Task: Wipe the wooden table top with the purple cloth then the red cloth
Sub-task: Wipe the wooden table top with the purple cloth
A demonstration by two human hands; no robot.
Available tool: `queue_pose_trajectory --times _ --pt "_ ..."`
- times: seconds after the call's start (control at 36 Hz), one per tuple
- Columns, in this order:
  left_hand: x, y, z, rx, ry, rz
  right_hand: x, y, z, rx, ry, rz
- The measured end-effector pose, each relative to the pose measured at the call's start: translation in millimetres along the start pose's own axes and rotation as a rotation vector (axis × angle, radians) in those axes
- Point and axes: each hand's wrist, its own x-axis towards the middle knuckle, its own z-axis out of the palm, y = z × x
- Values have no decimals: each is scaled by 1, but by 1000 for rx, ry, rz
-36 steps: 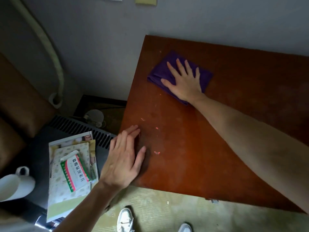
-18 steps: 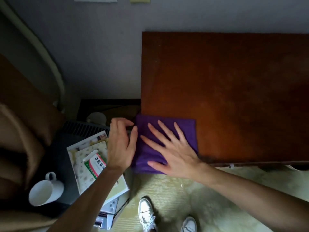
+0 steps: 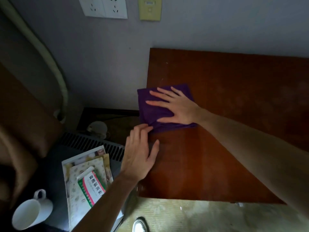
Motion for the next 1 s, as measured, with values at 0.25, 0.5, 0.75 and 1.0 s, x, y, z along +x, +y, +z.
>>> queue_pose_trajectory --times 0.25,0.5,0.75,1.0 --pt "15 11 34 185 -21 -33 76 104 -16 58 66 189" --pt "19 7 39 210 -32 -35 122 156 -25 113 110 387" --pt "20 4 41 161 -22 -46 114 135 -20 96 68 481" --pt "19 8 33 -128 105 -118 26 39 0 104 49 499"
